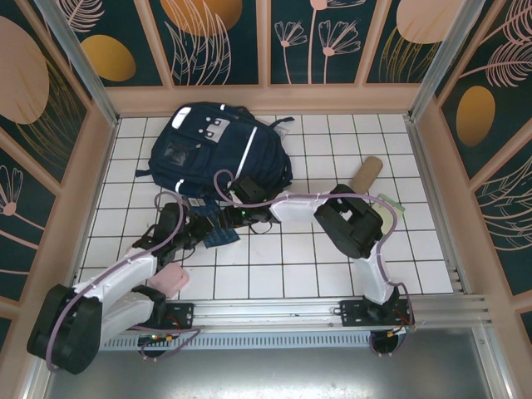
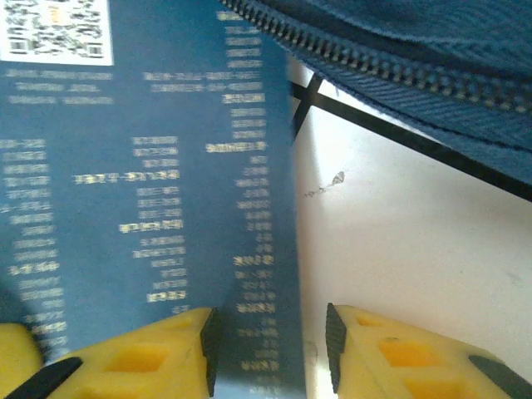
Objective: Pack the student bag
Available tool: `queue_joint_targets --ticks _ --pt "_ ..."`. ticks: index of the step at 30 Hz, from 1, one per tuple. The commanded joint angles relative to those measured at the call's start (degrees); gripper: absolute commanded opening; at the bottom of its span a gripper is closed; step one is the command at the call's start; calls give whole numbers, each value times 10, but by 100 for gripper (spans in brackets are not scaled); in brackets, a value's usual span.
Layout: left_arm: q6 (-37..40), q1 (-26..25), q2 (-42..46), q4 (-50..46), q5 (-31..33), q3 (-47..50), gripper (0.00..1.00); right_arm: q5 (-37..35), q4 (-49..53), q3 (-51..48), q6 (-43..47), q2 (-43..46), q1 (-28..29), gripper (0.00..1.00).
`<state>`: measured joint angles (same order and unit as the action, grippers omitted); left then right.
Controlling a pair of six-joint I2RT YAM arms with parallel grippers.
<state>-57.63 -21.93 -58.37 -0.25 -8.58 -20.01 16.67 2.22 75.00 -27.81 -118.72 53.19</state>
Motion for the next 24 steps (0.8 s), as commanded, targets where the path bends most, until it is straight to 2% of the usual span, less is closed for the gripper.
queue_joint_targets --ticks 1,4,7,12,19,24 --pt "20 0 44 -75 46 -51 0 2 0 -15 -6 55 -7 48" --pt "27 0 71 -139 69 -89 0 -1 4 -19 -5 89 -21 52" --pt "56 -1 87 -163 63 -133 0 -2 4 -23 -6 125 -38 54" --pt "115 -1 75 -168 23 -219 0 22 -14 -34 -23 175 -76 57" --pt "143 -1 10 -42 -129 -269 0 110 -80 -66 -76 223 -133 62" --pt "124 -1 -34 39 -199 -282 0 187 -167 -117 -136 248 -173 64"
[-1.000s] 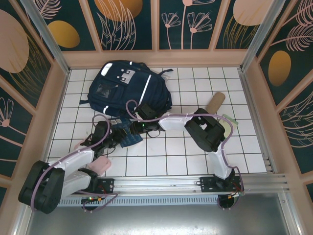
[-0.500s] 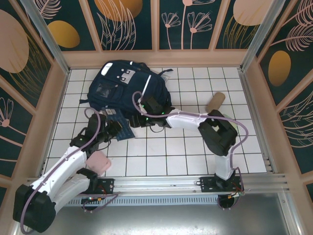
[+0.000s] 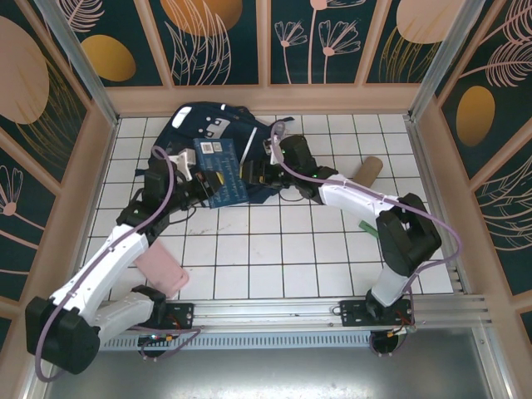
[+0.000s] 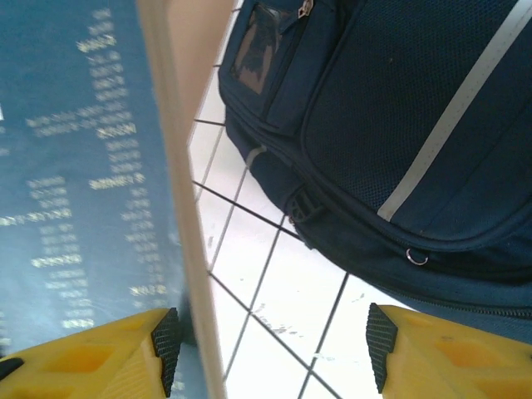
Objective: Pack the student bag
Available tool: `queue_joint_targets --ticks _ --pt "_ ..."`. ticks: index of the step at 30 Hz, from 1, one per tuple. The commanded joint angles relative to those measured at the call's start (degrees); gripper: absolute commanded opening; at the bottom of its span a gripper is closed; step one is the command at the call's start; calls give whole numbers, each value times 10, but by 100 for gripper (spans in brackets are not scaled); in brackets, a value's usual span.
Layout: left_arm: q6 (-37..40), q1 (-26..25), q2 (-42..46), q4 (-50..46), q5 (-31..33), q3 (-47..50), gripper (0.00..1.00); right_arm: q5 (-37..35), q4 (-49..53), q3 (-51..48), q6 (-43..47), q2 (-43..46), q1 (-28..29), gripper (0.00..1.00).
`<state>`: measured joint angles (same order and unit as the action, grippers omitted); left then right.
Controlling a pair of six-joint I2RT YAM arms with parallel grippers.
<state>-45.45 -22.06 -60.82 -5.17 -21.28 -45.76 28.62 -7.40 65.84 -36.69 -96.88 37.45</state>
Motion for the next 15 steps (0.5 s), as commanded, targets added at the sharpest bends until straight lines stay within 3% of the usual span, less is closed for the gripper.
queue_joint_targets --ticks 1,8,13,15 --pt "-2 1 -18 101 -86 -26 0 83 -93 -36 -62 32 -23 64" --pt "-35 1 -47 162 -142 -22 0 194 -277 -94 -174 25 -56 70" --pt "-56 1 -59 195 -161 -19 0 223 -334 -94 -209 11 -55 74" --pt "-56 0 -64 196 -162 -21 0 234 -354 -94 -221 7 -55 70"
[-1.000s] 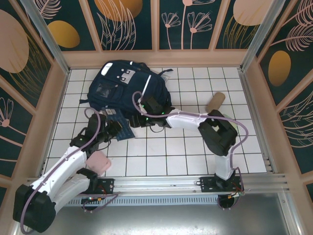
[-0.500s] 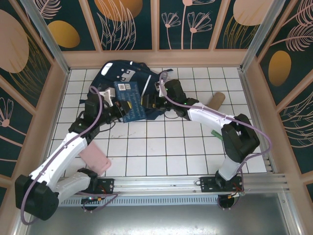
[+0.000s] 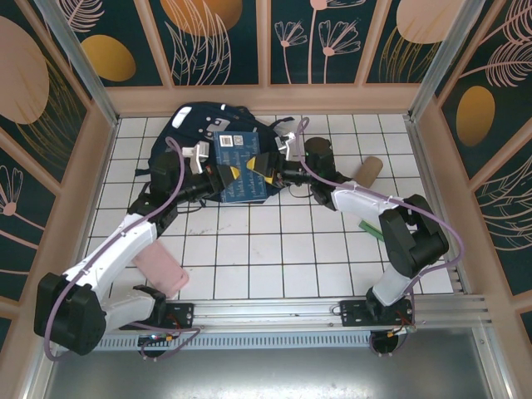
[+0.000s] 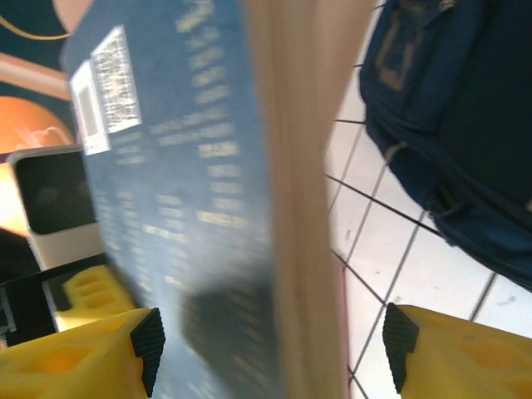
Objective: Pack the student bag
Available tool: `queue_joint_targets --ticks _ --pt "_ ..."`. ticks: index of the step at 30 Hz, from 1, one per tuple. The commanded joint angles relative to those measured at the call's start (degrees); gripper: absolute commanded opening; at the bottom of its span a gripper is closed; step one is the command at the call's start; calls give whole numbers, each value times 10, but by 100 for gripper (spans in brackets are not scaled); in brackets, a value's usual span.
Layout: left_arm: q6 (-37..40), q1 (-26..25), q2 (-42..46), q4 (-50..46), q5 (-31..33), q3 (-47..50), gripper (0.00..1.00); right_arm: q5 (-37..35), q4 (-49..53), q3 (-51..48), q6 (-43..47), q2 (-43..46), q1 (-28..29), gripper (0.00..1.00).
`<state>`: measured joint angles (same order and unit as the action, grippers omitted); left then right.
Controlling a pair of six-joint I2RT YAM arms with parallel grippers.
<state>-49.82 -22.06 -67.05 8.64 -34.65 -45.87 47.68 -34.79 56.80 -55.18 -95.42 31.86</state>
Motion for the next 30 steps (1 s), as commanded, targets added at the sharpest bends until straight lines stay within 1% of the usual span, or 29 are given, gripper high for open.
queue_joint_targets --ticks 1,2,5,6,7,9,11,12,13,15,17,20,22,25,27,30 --pt "-12 1 -4 57 -27 -20 0 45 -84 -4 -40 -9 0 64" --pt "-11 1 -5 56 -27 -22 0 47 -85 -5 -41 -8 -1 56" --pt "0 0 -15 36 -17 -27 0 45 -78 -10 -37 -3 -2 18" --pt "8 1 -19 24 -13 -32 0 41 -74 -13 -37 1 -2 9" --pt "15 0 -26 14 -10 -37 0 35 -70 -21 -35 8 -19 0" --pt "32 1 -40 -12 5 -51 13 20 -49 -31 -24 23 -31 0" --pt "54 1 -57 -41 25 -69 22 -3 -15 -43 -4 47 -44 0" --pt "65 1 -66 -56 35 -79 29 -16 4 -46 7 57 -49 0" --pt "80 1 -77 -78 51 -93 34 -33 29 -50 20 71 -57 0" --pt "110 1 -104 -113 81 -127 38 -75 82 -58 47 100 -69 0" --pt "140 0 -135 -148 131 -158 40 -113 124 -66 66 125 -82 0" --pt "174 0 -181 -173 188 -198 43 -153 166 -80 85 157 -99 0" --pt "189 -1 -214 -190 224 -228 43 -178 191 -90 94 177 -110 0" --pt "210 -9 -273 -228 285 -286 43 -197 207 -111 94 205 -131 0" --pt "225 -20 -307 -249 320 -326 43 -209 220 -122 93 222 -144 0" --pt "259 -52 -371 -280 377 -387 44 -219 232 -139 91 245 -166 0"
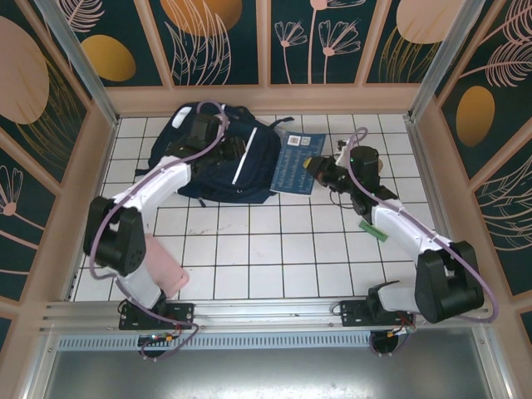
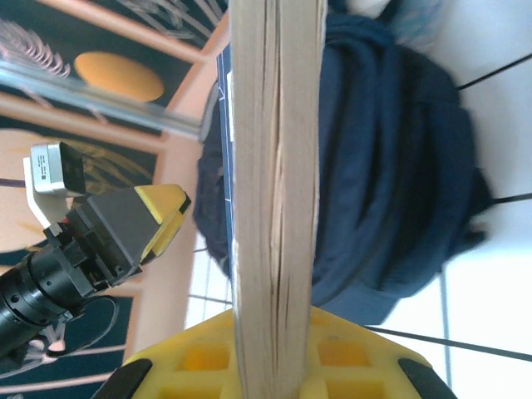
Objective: Pack the student bag
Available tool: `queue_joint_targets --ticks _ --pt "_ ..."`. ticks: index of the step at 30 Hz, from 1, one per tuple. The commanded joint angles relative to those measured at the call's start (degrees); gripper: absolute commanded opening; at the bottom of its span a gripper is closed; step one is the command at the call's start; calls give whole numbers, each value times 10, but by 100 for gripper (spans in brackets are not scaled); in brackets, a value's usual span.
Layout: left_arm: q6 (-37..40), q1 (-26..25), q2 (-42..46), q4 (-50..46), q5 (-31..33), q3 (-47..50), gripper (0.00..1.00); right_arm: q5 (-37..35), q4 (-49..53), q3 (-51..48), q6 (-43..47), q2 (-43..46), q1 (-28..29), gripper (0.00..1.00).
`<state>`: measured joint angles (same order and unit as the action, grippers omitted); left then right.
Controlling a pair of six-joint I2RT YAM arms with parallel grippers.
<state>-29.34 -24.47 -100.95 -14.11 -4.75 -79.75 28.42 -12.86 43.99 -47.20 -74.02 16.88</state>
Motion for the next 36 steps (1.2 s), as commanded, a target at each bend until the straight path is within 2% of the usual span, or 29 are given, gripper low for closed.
queue_joint_targets --ticks 1,6,10,15,18,19,22,30,36 --pt "63 -39 -53 -66 94 -71 45 -28 17 -18 10 37 -23 0" --pt "96 -72 -134 -101 136 -138 45 -34 26 -40 4 64 -45 0" --pt "115 -84 -183 -123 148 -171 47 -36 25 -51 1 71 -49 0" --pt "132 -96 -232 -162 199 -211 46 -34 15 -58 -6 72 -51 0" --pt "132 -99 -256 -186 221 -233 41 -32 11 -58 -6 65 -51 0" --pt "133 -99 -260 -187 223 -236 33 -30 7 -58 -7 63 -50 0" --pt "127 -98 -261 -189 236 -241 1 -24 -4 -58 -13 53 -50 0" --pt "106 -97 -187 -201 234 -278 0 -1 -57 -68 -35 22 -49 0" --pt "110 -77 -137 -225 164 -337 0 20 -139 -64 -72 -29 -34 0"
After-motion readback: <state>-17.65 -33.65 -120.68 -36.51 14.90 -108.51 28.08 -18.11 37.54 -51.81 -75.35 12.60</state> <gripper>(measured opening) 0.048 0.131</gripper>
